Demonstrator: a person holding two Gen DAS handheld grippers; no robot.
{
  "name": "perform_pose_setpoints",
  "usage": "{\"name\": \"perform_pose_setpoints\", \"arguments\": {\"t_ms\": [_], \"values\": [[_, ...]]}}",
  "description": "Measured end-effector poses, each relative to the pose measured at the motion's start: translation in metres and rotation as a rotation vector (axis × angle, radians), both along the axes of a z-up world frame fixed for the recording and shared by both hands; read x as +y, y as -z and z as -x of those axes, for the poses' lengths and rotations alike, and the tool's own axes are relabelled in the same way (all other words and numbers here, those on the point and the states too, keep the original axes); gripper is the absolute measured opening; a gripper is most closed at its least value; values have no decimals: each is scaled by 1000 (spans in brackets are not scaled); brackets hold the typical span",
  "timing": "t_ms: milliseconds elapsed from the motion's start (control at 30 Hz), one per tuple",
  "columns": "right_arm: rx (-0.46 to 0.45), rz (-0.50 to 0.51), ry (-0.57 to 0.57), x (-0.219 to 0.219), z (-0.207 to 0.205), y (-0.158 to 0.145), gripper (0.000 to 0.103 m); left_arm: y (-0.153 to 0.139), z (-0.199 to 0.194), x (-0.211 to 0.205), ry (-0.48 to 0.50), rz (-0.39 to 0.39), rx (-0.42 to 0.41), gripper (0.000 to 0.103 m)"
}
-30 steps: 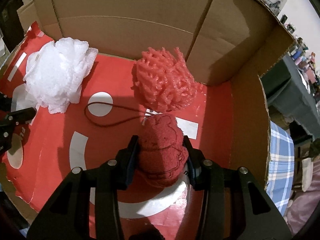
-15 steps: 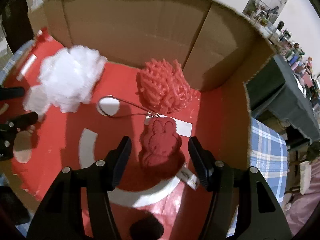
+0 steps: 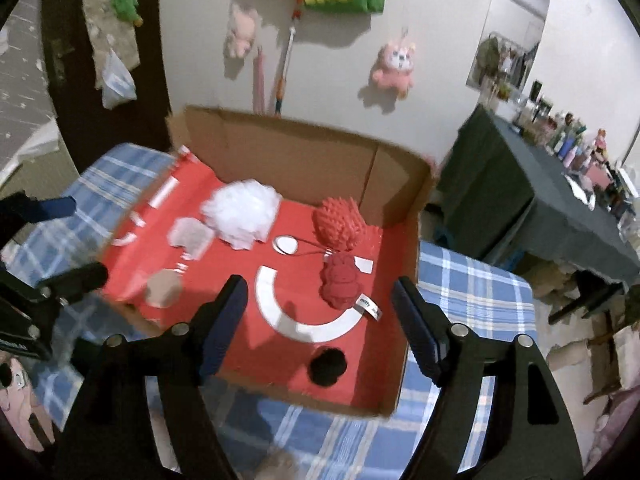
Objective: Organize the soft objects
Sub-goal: 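Lower both items into the box and open both tools to release them, then withdraw both tools from the box back toward the table items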
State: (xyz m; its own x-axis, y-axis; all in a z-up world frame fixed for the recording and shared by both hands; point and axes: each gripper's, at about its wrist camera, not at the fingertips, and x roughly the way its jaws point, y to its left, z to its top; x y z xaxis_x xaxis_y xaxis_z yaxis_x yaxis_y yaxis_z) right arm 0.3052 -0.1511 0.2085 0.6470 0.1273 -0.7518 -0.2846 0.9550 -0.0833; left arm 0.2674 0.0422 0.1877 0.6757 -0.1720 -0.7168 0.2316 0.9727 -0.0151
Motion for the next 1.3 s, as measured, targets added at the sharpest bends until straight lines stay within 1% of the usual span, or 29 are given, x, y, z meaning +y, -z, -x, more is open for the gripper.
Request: {"name": "perform_pose_setpoints", "arguments": {"t_ms": [33, 67, 100, 200, 300, 467, 567, 633, 667, 733, 800, 900, 1000, 1100, 1200, 1300], "values": [[-16, -12, -3, 1, 9, -6, 76, -7, 12, -2, 3, 10, -18, 102], [-30, -24, -4, 1, 18, -13, 81, -12, 23, -3, 6, 23, -36, 103], [-43, -35, -5, 1, 30, -19, 83, -16, 30, -4, 6, 28, -47, 103], [-98, -37, -15, 2, 62, -33, 84, -26, 58, -3, -3, 47, -96, 103], [-148, -45, -21, 1, 92, -40, 84, -30, 82, -2, -5, 72, -133, 103], [-187, -132, -16, -7, 133, -40, 85, -34, 121, 2, -21, 95, -205, 103], [-233, -125, -19, -6, 157, -36, 85, -32, 144, 2, -17, 100, -253, 103], [-264, -119, -24, -5, 173, -34, 85, -30, 156, 0, -3, 106, -267, 103], [-278, -122, -25, -7, 181, -33, 87, -27, 164, 0, -3, 109, -271, 103], [-304, -130, -25, -7, 197, -28, 91, -24, 177, -2, -1, 110, -292, 103], [-327, -138, -27, -9, 214, -21, 92, -18, 189, -2, -2, 114, -310, 103], [-362, -116, -12, -8, 232, -10, 92, -6, 210, -1, -8, 131, -332, 103], [-373, -107, 5, -8, 244, 3, 92, 8, 220, -1, -16, 142, -330, 103], [-393, -81, 25, -4, 253, 19, 92, 23, 226, -4, -32, 130, -336, 103], [-390, -69, 38, -1, 257, 37, 92, 40, 227, -6, -28, 138, -310, 103], [-368, -76, 48, 1, 256, 55, 92, 57, 225, -9, -30, 145, -281, 103]]}}
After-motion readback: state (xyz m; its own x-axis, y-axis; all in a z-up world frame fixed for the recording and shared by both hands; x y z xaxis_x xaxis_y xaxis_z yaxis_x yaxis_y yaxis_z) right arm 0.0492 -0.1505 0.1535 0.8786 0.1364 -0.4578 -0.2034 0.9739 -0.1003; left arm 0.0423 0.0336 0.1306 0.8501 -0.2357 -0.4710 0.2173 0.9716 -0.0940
